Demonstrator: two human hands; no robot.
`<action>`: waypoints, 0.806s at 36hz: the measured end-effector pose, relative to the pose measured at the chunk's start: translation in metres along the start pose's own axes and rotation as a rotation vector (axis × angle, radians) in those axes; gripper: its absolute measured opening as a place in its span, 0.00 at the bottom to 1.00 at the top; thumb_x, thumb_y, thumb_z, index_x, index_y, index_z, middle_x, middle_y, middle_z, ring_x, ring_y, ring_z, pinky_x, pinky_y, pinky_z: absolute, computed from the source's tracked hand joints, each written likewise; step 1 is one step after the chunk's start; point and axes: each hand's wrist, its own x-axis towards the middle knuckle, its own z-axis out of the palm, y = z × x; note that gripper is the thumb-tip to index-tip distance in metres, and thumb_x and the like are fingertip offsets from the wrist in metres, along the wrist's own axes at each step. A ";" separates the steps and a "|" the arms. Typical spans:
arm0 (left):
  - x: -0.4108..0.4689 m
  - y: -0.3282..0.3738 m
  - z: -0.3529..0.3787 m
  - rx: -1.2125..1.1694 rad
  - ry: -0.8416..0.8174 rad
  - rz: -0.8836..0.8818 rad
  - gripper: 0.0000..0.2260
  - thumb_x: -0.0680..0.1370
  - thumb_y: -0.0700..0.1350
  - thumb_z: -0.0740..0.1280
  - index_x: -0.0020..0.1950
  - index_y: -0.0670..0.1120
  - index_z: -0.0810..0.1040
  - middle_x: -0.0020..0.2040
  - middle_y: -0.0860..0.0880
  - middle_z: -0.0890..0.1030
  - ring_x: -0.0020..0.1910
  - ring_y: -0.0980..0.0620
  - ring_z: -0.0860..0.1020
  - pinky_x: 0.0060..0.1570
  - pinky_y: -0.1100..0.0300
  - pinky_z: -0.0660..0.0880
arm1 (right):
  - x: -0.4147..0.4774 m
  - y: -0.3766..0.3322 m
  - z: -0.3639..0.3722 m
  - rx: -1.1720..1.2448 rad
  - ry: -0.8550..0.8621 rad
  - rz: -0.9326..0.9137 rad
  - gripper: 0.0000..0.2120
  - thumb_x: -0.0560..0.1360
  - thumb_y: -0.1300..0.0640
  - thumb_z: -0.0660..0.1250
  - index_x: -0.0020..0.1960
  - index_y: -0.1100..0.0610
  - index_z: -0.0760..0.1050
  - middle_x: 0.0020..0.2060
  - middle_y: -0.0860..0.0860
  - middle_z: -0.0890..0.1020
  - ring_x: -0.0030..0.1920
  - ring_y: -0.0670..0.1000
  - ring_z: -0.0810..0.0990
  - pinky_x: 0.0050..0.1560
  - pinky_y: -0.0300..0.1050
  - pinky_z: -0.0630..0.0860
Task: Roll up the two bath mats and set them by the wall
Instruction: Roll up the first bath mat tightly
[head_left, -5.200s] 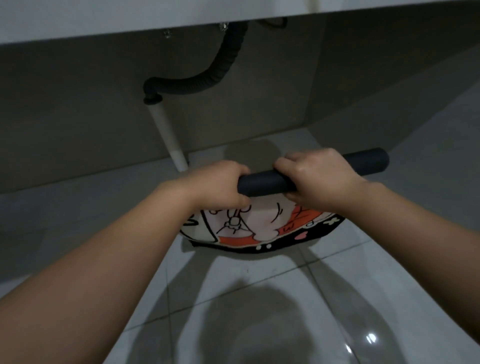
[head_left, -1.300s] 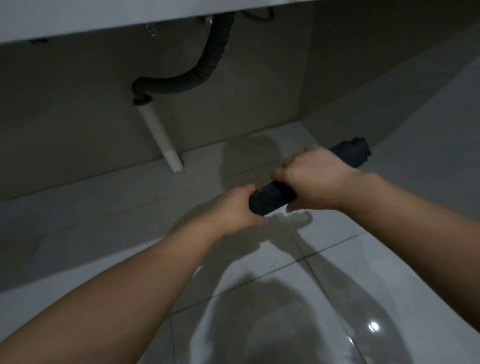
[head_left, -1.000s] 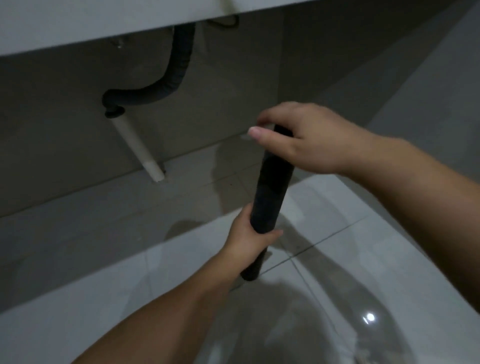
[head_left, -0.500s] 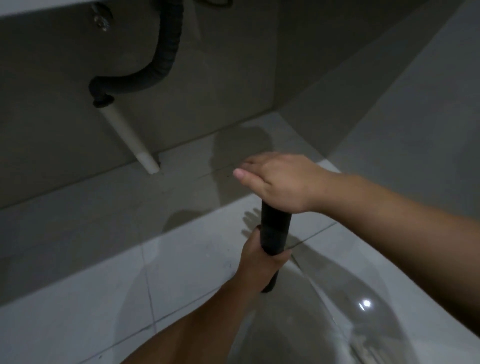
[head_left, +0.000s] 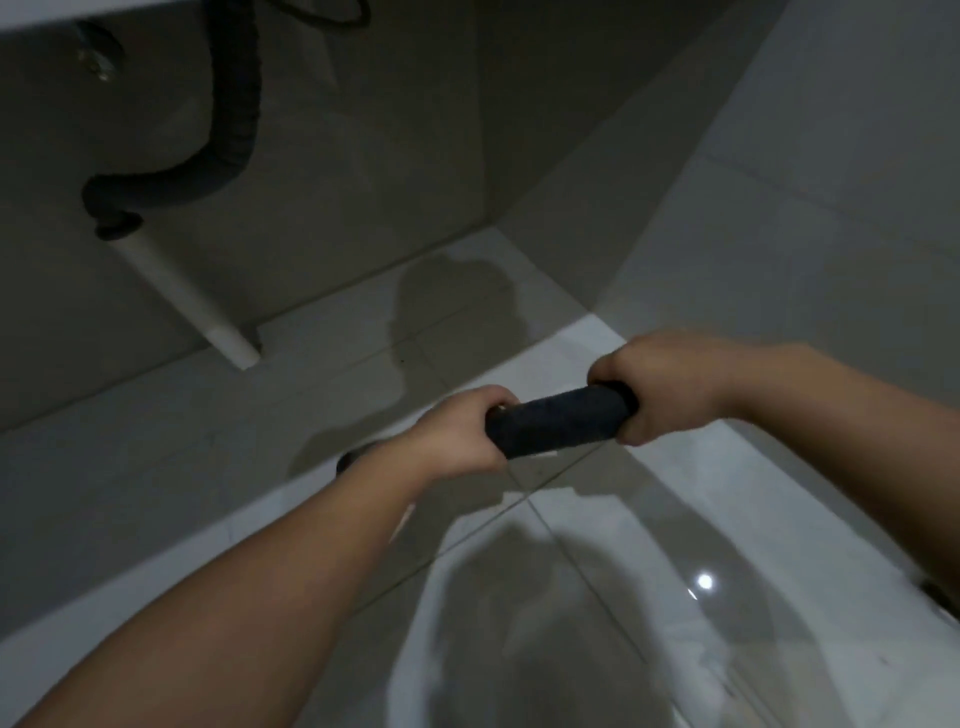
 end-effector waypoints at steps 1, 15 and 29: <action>0.004 0.002 -0.001 0.012 0.044 0.003 0.23 0.64 0.43 0.72 0.56 0.57 0.75 0.56 0.50 0.79 0.54 0.49 0.78 0.57 0.49 0.77 | 0.000 0.009 0.005 0.099 -0.008 0.041 0.12 0.64 0.50 0.72 0.47 0.47 0.75 0.36 0.46 0.80 0.36 0.48 0.79 0.34 0.45 0.75; 0.080 0.079 0.040 -0.734 0.300 -0.403 0.11 0.80 0.53 0.61 0.53 0.47 0.71 0.48 0.46 0.79 0.49 0.47 0.80 0.57 0.51 0.77 | 0.052 0.098 0.060 1.491 0.098 0.406 0.14 0.70 0.57 0.72 0.52 0.65 0.77 0.37 0.60 0.81 0.27 0.53 0.78 0.24 0.39 0.73; 0.164 0.114 0.059 -1.201 0.342 -0.452 0.18 0.74 0.43 0.72 0.59 0.34 0.76 0.53 0.39 0.83 0.50 0.45 0.83 0.48 0.57 0.81 | 0.080 0.155 0.073 1.712 -0.056 0.317 0.16 0.69 0.57 0.73 0.51 0.66 0.78 0.31 0.57 0.80 0.27 0.52 0.77 0.25 0.40 0.71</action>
